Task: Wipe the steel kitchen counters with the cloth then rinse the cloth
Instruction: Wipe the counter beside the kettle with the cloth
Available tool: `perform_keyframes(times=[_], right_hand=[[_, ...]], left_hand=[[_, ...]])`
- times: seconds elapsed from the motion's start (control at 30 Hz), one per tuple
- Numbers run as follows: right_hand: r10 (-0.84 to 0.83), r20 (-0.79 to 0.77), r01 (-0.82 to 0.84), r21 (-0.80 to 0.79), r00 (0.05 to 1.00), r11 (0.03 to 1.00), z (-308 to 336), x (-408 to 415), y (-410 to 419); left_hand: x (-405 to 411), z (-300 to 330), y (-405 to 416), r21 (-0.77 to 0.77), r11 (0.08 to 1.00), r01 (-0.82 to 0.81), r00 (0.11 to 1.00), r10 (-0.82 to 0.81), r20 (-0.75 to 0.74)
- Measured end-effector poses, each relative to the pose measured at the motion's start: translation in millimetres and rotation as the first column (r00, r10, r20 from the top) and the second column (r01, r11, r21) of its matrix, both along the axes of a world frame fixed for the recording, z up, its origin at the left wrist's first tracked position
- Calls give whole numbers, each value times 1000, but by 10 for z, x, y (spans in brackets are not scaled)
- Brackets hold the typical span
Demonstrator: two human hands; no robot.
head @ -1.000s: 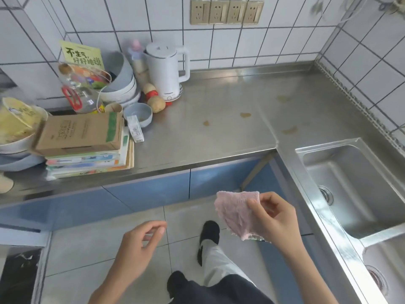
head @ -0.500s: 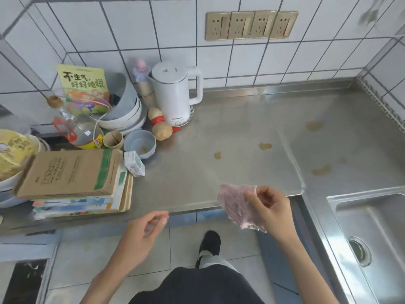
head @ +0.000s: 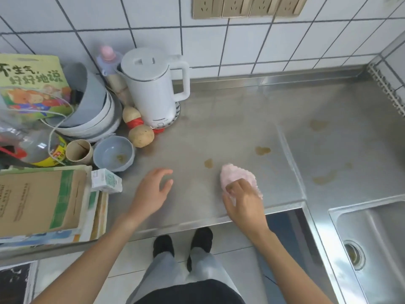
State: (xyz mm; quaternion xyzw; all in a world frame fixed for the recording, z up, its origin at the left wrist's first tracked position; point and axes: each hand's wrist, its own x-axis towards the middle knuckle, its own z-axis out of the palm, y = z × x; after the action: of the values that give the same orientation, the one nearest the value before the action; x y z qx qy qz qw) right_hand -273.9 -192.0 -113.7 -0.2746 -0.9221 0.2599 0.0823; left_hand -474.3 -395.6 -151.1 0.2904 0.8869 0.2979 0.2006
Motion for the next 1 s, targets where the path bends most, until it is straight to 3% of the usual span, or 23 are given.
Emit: perform_keyframes(times=[0.1,0.27,0.47,0.6,0.77,0.9,1.0], right_hand=[[71,205,-52,-101,976,994,-239,40,-312],[-15,100,7,85,995,996,-444,-64,-317],[-130,364,103,92,922,990,-904,-155,-355],[-264,333,227,146,905,963,-1141,-255,-711],[-166,319,101,211,933,972,-1279,-227,-918],[-60,403,-54,267,913,962,-1227,-38,-612],[-174,416,72,250,893,965,-1199,-152,-327]], left_hand=[[-107,-165,136,-64,994,91,994,-94,-58],[-286,-446,218,-114,980,161,956,-183,-229],[-282,-852,215,-212,966,147,913,-215,-346],[-264,-1069,181,-203,970,131,876,-209,-434],[-277,-1133,181,-190,973,132,857,-208,-471],[-286,-1136,166,-189,973,136,861,-210,-463],[-291,-1156,166,-196,971,134,860,-212,-464]])
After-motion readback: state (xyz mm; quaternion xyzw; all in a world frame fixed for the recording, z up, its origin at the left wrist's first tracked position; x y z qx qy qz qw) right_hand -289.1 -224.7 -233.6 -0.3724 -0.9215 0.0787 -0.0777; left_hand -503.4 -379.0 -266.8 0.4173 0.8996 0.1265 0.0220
